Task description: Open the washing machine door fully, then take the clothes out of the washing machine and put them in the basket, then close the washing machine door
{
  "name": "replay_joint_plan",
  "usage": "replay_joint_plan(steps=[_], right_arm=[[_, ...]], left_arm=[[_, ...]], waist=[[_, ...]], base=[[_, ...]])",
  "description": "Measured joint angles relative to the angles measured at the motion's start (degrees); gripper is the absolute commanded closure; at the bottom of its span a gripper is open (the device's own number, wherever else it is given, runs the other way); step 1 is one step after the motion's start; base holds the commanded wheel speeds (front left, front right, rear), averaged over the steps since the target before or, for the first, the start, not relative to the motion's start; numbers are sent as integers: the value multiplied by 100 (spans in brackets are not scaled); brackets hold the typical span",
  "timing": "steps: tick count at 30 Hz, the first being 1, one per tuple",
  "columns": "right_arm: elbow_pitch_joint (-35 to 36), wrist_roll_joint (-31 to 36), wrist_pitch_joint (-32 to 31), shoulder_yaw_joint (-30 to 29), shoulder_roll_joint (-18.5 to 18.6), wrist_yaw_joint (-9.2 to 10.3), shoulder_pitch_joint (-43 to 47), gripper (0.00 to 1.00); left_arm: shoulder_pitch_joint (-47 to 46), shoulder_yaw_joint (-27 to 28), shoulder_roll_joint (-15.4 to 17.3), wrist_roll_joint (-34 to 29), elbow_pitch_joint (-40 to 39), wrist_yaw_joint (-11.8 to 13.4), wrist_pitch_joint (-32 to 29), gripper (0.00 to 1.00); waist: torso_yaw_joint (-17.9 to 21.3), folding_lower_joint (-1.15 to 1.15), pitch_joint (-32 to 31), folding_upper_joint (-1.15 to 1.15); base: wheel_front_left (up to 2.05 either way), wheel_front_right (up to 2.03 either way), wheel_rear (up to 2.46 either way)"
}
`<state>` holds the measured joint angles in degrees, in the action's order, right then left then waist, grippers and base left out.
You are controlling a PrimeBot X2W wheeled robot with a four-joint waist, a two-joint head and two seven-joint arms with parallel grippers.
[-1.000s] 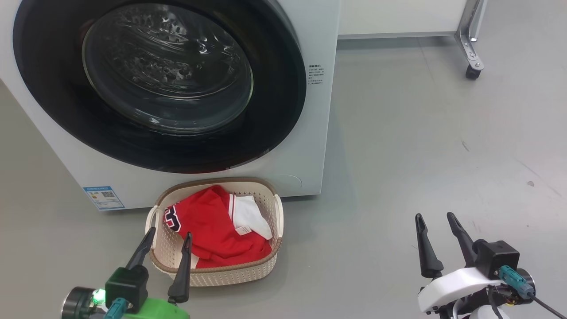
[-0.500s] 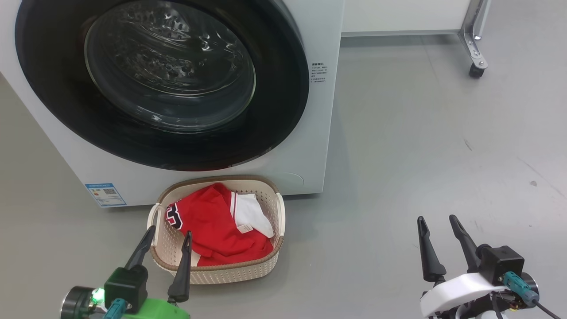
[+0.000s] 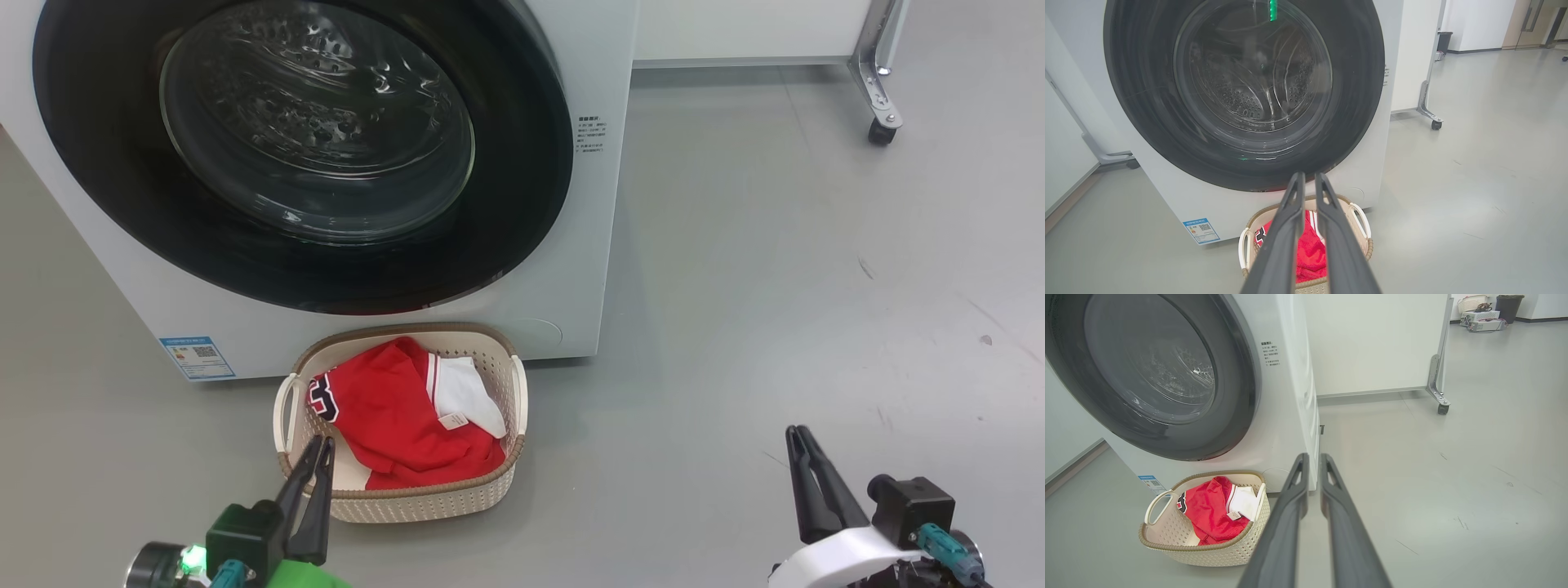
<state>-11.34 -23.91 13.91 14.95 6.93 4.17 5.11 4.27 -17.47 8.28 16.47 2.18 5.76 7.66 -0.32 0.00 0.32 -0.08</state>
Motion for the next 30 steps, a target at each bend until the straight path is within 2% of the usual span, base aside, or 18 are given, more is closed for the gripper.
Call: replay_joint_plan(steps=[10,19,30], right_arm=[[-12,-495,-59,-100,-38,-66,45,100],[-4,-1227,-254,-281,-78,-175,31,100],[-8,-1883,-443,-490,-136,-260,-8,100]], left_arm=[[152,-14,-38,480,-82,-63,23,100],[162,168,-85,1376,-81,-159,-4,100],[153,368,-125,2141,-18,-212,-115,100]], waist=[[2,0,3,0],[6,0,7,0],[12,0,7,0]], base=[[0,0,0],[0,0,0],[0,0,0]])
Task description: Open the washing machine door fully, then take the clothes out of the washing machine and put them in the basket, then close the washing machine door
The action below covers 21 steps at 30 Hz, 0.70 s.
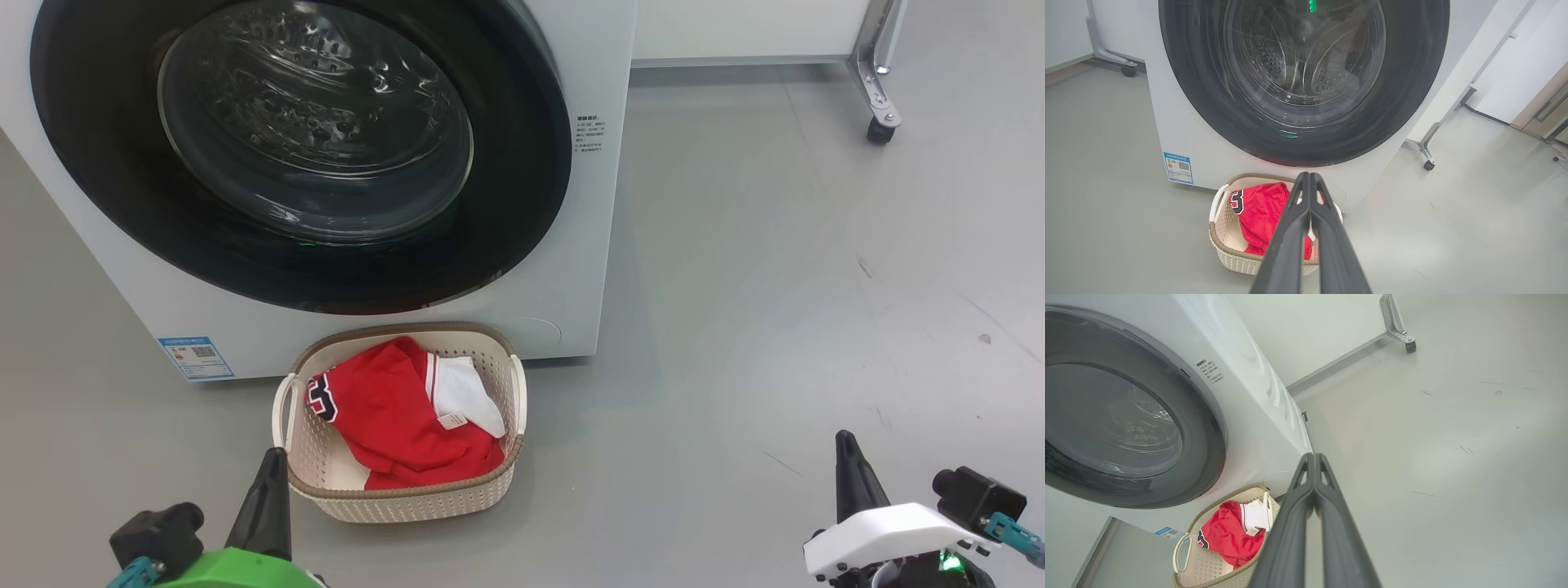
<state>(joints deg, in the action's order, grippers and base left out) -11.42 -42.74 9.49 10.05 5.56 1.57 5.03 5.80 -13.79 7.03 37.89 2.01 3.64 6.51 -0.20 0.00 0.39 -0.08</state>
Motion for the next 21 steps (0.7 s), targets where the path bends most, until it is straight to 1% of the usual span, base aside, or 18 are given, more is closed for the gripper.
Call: replay_joint_plan(steps=[6,7,11,13,16,18,21], right_arm=[[-10,-403,-113,-118,-5,-60,-63,100],[-12,-470,-123,-141,-5,-93,-74,100],[-19,-738,-214,-225,-8,-104,-115,100],[-34,-869,-248,-261,-10,-149,-122,100],[-48,-1079,-316,-318,-14,-153,-152,100],[-60,-1207,-332,-359,-16,-201,-168,100],[-78,-1414,-390,-419,-20,-212,-212,100]], left_arm=[[-19,103,1,446,80,-73,-97,100],[-25,118,1,521,94,-92,-115,100],[-60,190,1,831,135,-102,-154,100],[-70,230,2,1022,157,-146,-176,100],[-89,271,2,1217,201,-171,-200,100],[-114,298,1,1408,236,-201,-242,100],[-149,356,1,1608,286,-245,-252,100]], waist=[[2,0,0,0],[3,0,-1,0],[4,0,-1,0],[5,0,-1,0],[6,0,-2,0],[7,0,-2,0],[8,0,-3,0]], base=[[0,0,0],[0,0,0],[0,0,0],[0,0,0],[0,0,0],[0,0,0],[0,0,0]])
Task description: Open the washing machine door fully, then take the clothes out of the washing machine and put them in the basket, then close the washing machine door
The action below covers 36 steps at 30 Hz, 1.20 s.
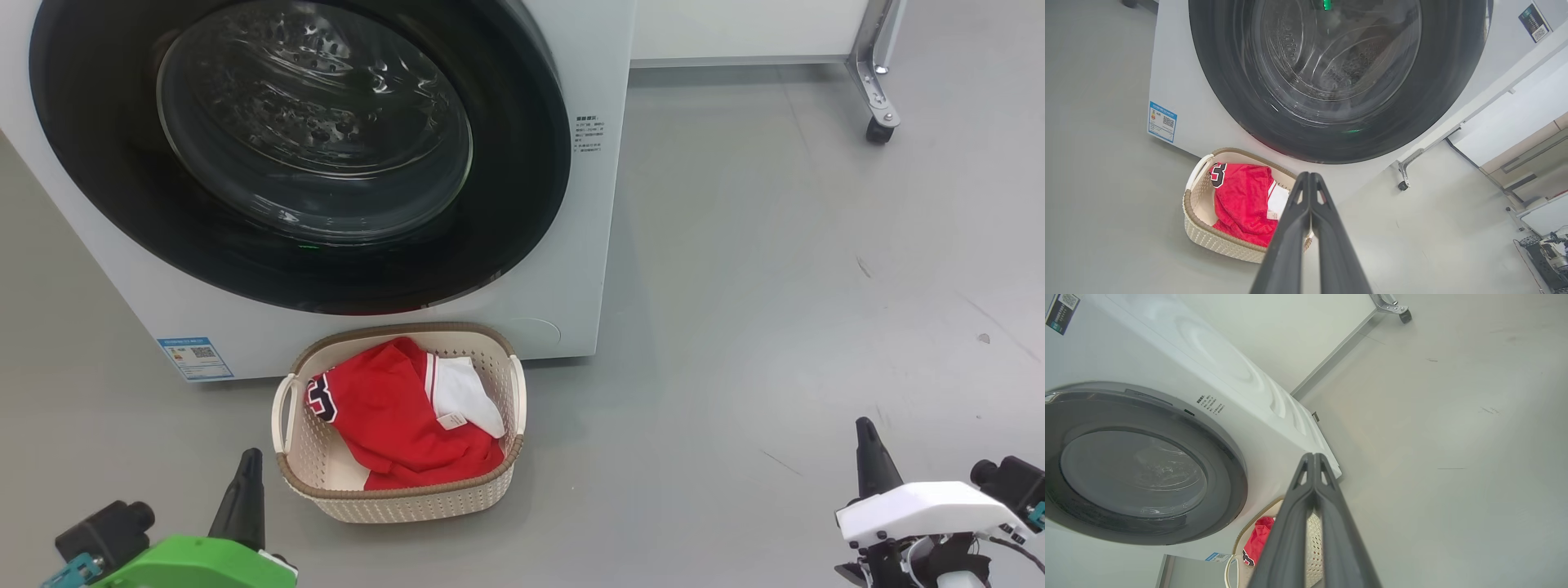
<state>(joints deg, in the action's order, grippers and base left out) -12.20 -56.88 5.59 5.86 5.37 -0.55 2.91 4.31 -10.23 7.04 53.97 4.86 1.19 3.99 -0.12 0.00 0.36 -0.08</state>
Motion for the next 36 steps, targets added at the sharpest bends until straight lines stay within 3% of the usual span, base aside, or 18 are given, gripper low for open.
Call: replay_joint_plan(steps=[36], right_arm=[[-220,-2465,-659,-728,-91,-410,-394,100]], left_arm=[[-398,593,-41,2818,593,-488,-391,100]], waist=[[10,0,-10,0]], base=[[0,0,0]])
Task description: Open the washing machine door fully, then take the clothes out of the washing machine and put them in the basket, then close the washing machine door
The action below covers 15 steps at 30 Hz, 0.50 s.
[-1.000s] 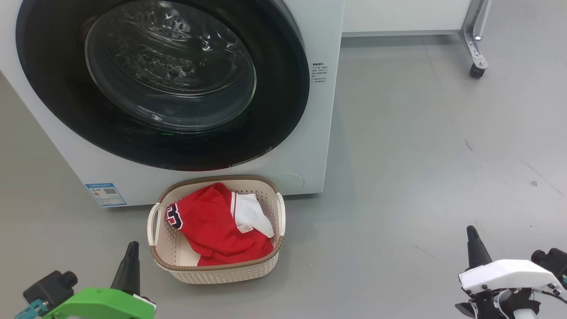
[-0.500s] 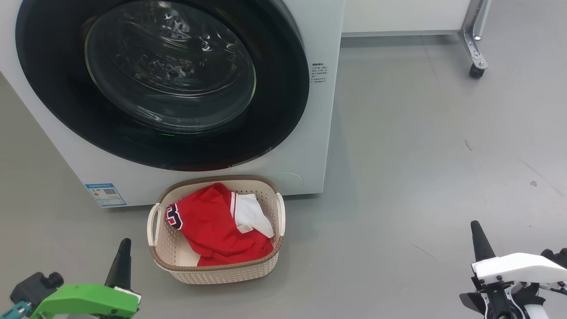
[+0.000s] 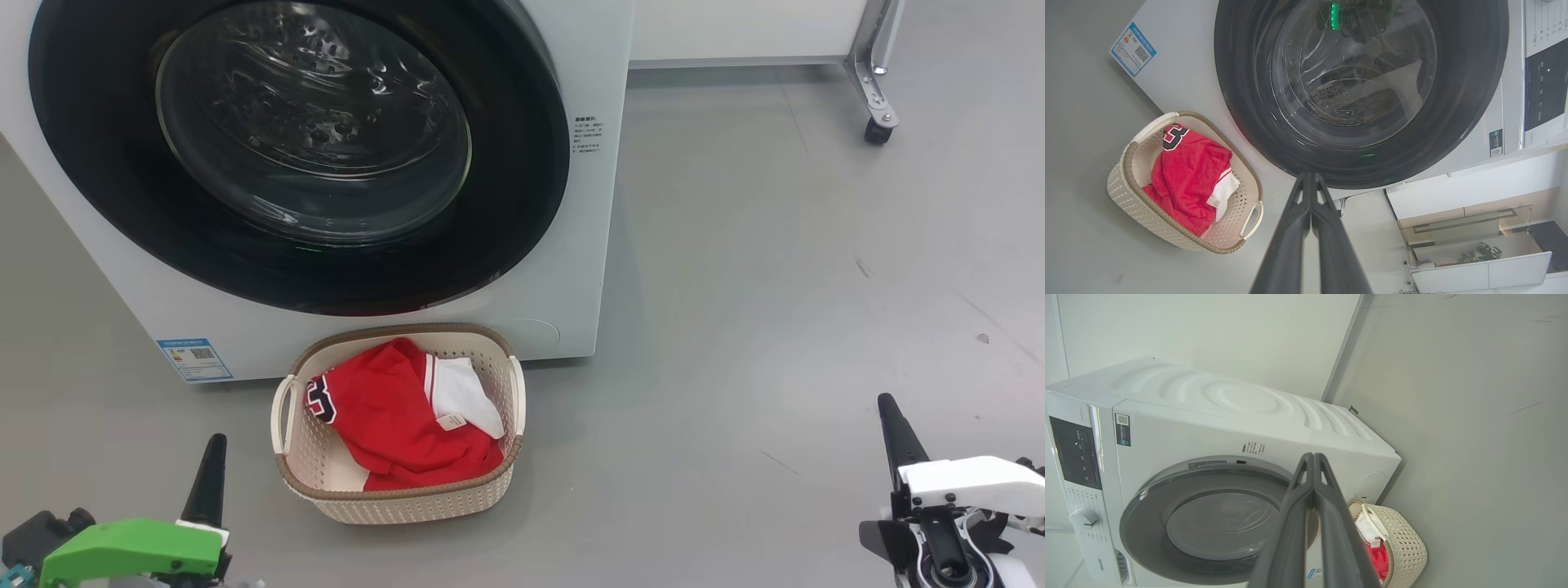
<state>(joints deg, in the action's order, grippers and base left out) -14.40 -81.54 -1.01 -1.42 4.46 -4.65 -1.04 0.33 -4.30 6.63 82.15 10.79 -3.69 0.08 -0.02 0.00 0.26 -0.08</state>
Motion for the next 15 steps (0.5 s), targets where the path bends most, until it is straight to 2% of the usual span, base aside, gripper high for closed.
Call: replay_joint_plan(steps=[15], right_arm=[[-90,-999,-258,-289,-43,-179,-147,100]], left_arm=[[-170,238,-40,1132,232,-212,-112,100]], waist=[[4,0,-5,0]], base=[[0,0,0]])
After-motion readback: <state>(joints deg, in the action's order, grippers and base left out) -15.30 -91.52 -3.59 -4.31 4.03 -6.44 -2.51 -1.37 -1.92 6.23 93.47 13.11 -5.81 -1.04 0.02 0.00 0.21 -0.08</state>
